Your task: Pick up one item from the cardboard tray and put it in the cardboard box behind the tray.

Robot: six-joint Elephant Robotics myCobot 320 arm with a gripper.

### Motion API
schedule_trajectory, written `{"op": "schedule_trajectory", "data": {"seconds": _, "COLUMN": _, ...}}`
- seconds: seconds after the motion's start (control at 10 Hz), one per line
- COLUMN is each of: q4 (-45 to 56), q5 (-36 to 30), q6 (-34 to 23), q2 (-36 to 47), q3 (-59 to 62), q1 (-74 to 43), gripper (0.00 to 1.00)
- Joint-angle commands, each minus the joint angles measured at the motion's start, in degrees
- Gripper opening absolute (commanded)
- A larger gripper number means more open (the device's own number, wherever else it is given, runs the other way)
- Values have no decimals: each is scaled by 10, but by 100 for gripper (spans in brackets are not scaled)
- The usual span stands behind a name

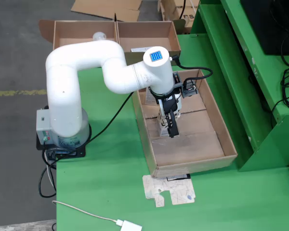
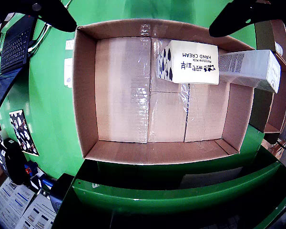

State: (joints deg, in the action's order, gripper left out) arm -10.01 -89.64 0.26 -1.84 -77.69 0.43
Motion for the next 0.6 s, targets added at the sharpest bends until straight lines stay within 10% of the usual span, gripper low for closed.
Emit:
{"op": "schedule_trajectory", "data": {"seconds": 0.0, "q4": -6, "q5": 0, "q6": 0, "q2": 10, "q3": 14, "q1": -1, "gripper": 100}}
{"op": "schedule_trajectory", "data": {"seconds": 0.5, "q4": -6, "q5": 0, "q6": 0, "q2": 10, "q3": 14, "q1": -1, "gripper": 100}}
